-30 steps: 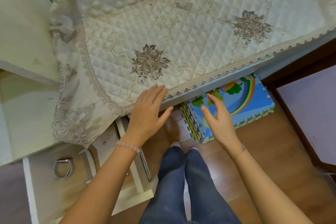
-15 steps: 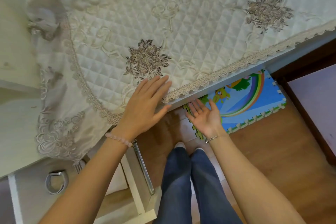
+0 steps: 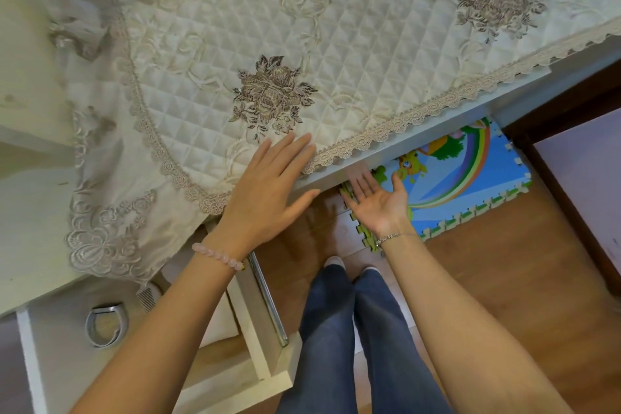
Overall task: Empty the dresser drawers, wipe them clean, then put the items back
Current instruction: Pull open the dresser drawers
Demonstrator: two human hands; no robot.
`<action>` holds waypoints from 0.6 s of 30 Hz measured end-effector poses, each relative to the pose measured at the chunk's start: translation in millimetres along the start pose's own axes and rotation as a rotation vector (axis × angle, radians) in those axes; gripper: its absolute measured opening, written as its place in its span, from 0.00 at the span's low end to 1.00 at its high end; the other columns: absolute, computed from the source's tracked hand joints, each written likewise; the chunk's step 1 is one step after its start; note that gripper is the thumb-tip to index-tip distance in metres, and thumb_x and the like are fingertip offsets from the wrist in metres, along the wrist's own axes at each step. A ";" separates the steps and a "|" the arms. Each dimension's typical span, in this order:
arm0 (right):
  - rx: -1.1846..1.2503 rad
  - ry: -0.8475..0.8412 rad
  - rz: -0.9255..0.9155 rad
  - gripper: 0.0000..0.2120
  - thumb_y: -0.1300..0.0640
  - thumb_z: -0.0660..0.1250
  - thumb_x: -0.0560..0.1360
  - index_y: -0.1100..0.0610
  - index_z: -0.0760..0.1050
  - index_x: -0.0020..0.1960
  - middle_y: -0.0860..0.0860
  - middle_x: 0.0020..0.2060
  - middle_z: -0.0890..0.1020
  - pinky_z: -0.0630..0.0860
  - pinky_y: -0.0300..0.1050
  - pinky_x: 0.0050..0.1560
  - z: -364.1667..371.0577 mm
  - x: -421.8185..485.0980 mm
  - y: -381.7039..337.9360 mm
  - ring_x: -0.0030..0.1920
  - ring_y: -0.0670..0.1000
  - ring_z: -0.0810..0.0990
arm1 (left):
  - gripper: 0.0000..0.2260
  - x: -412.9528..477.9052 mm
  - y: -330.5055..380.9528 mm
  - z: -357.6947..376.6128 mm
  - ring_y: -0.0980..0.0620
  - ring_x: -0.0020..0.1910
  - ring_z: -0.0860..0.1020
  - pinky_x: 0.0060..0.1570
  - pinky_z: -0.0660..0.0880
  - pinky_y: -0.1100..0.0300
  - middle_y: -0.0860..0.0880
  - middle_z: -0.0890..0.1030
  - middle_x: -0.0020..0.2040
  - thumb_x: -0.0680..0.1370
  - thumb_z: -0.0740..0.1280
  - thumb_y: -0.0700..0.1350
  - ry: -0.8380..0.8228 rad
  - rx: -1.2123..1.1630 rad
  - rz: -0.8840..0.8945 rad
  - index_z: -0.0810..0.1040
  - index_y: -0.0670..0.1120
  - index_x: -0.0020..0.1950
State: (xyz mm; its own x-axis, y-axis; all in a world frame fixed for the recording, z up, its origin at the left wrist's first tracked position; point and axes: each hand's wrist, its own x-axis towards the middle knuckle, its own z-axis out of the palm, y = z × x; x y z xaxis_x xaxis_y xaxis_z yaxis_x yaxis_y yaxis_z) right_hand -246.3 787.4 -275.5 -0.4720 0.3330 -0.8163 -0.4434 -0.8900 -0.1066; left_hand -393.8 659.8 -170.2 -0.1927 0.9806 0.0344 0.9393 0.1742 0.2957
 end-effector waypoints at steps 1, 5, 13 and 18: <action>0.000 0.002 -0.001 0.30 0.41 0.53 0.78 0.59 0.61 0.72 0.56 0.71 0.65 0.56 0.58 0.71 -1.7 -1.7 0.1 0.71 0.53 0.65 | 0.27 -1.9 0.9 -0.1 0.49 0.74 0.57 0.73 0.50 0.50 0.48 0.63 0.74 0.79 0.55 0.58 -0.002 -0.001 -0.006 0.63 0.44 0.74; -0.003 0.015 -0.005 0.30 0.41 0.53 0.78 0.59 0.61 0.72 0.56 0.72 0.65 0.56 0.58 0.72 -16.4 -11.7 0.3 0.71 0.53 0.64 | 0.27 -7.9 5.4 -0.6 0.47 0.73 0.60 0.72 0.54 0.48 0.46 0.65 0.73 0.78 0.56 0.57 0.012 -0.006 -0.022 0.64 0.43 0.73; -0.028 0.083 -0.006 0.30 0.40 0.52 0.78 0.60 0.63 0.71 0.56 0.71 0.66 0.57 0.57 0.72 -64.5 -44.6 0.2 0.71 0.53 0.64 | 0.28 -19.3 20.5 -2.3 0.46 0.73 0.60 0.72 0.54 0.49 0.45 0.65 0.73 0.78 0.54 0.57 0.002 0.064 -0.076 0.63 0.42 0.73; -0.025 0.133 0.004 0.30 0.40 0.52 0.78 0.61 0.65 0.70 0.57 0.70 0.67 0.58 0.56 0.72 -97.9 -70.1 -1.6 0.71 0.54 0.65 | 0.29 -21.2 30.6 0.2 0.46 0.74 0.57 0.73 0.52 0.49 0.45 0.63 0.74 0.79 0.54 0.58 -0.019 0.083 -0.132 0.61 0.41 0.74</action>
State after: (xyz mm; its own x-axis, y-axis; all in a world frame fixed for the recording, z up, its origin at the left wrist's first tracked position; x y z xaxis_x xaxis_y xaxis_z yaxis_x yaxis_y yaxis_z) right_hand -137.9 735.0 -273.6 -0.3681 0.2869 -0.8844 -0.4218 -0.8992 -0.1161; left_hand -360.9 644.3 -162.1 -0.3118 0.9500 -0.0178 0.9264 0.3082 0.2165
